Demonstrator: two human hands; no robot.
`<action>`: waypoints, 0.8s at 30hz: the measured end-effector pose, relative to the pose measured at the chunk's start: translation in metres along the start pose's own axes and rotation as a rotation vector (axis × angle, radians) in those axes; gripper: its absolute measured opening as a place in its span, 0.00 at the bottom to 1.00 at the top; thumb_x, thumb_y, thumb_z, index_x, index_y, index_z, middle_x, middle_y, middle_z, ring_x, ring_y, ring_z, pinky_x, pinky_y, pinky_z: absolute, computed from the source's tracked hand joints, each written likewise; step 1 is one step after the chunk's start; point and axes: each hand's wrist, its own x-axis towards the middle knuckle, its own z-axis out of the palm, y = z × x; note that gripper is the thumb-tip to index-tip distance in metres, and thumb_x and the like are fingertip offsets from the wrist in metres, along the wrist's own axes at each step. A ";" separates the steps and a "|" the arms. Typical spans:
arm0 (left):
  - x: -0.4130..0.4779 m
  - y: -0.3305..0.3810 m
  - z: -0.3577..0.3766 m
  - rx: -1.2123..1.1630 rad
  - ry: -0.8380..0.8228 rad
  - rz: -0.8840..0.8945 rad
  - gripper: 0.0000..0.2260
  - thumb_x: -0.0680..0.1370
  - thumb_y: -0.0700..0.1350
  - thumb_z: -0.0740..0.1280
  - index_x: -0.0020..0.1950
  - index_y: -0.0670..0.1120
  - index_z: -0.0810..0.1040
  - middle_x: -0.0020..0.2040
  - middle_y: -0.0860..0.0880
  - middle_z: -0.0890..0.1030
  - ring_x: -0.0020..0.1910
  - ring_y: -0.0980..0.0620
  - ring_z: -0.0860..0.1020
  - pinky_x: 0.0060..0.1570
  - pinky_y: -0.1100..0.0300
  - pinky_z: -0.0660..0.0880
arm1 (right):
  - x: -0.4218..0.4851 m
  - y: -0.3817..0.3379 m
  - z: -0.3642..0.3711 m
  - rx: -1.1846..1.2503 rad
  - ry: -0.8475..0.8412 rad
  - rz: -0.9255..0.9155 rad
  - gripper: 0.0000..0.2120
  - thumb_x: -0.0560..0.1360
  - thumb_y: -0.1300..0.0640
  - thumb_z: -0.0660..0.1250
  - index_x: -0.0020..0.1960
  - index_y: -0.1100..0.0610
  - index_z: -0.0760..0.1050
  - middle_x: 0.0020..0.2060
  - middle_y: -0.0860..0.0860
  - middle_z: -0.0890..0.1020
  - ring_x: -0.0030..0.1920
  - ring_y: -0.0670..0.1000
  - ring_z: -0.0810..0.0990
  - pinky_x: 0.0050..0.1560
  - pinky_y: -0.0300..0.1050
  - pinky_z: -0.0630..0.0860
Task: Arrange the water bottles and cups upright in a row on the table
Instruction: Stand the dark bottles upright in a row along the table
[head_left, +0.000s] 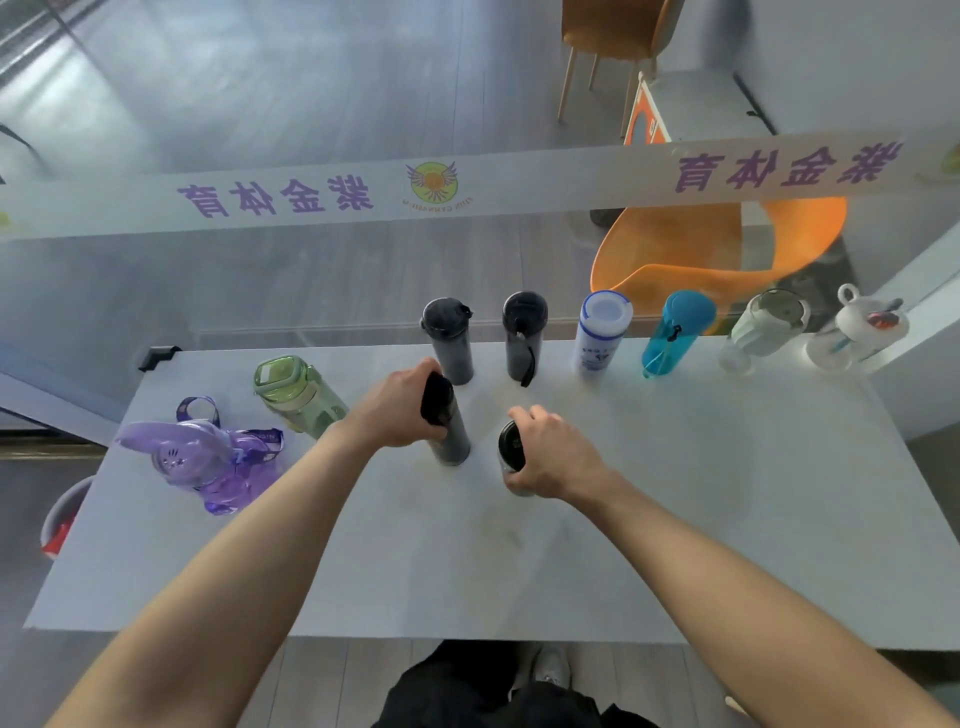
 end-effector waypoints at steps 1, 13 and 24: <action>-0.001 -0.001 0.000 -0.002 0.010 -0.007 0.29 0.66 0.50 0.81 0.60 0.52 0.70 0.49 0.51 0.79 0.48 0.45 0.78 0.43 0.48 0.79 | -0.001 0.000 0.002 0.015 0.022 0.008 0.35 0.67 0.43 0.79 0.68 0.53 0.69 0.56 0.54 0.77 0.59 0.60 0.80 0.56 0.55 0.82; 0.045 -0.060 -0.060 0.128 0.043 -0.049 0.30 0.62 0.48 0.82 0.58 0.47 0.71 0.49 0.46 0.80 0.47 0.41 0.79 0.43 0.47 0.81 | 0.033 -0.064 0.019 0.116 0.089 0.044 0.29 0.66 0.43 0.79 0.59 0.53 0.69 0.52 0.52 0.77 0.55 0.58 0.79 0.53 0.52 0.81; 0.117 -0.086 -0.092 0.133 -0.016 0.018 0.29 0.65 0.44 0.81 0.57 0.44 0.69 0.47 0.44 0.78 0.43 0.43 0.79 0.32 0.52 0.73 | 0.071 -0.115 0.032 0.166 0.160 0.154 0.31 0.66 0.43 0.79 0.62 0.54 0.70 0.55 0.53 0.80 0.57 0.60 0.81 0.57 0.53 0.80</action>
